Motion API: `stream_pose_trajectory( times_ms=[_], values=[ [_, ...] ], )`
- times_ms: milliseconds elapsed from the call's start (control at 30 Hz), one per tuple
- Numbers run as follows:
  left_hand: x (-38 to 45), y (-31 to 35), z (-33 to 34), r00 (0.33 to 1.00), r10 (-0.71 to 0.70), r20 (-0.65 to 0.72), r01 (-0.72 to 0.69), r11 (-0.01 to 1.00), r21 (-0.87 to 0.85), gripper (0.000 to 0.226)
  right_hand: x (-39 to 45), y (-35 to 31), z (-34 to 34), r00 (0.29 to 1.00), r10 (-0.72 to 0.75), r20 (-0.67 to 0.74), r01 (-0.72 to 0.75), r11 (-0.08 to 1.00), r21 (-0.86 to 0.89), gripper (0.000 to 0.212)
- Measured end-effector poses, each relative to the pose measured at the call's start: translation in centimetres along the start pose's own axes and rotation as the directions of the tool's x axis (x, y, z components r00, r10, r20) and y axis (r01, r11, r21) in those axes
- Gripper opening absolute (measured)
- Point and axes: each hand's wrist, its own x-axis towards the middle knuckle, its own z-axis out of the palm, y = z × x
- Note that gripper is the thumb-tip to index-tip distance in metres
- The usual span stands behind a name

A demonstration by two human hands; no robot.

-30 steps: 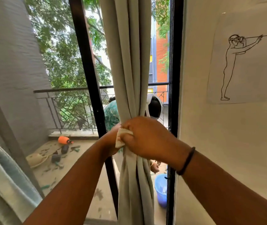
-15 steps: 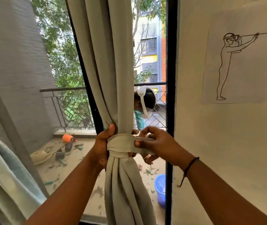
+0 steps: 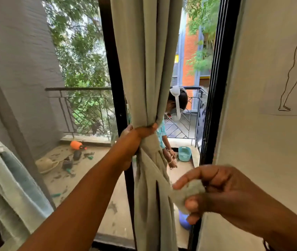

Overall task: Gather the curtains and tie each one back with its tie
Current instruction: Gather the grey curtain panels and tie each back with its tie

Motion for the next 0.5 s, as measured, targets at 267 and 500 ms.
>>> stream_pose_trajectory(
  times_ms=[267,500],
  values=[
    [2.0,-0.4,-6.2,0.921,0.036,0.387,0.100,0.941,-0.324,0.011,8.5,0.7,-1.6,0.714,-0.017,-0.700,0.150,0.980,0.129,0.032],
    [4.5,-0.9,-9.5,0.732,-0.038,0.680,0.390,0.842,-0.372,0.066,15.5,5.6,3.1,0.600,0.199,-0.775,0.231,0.884,0.406,0.012]
  ],
)
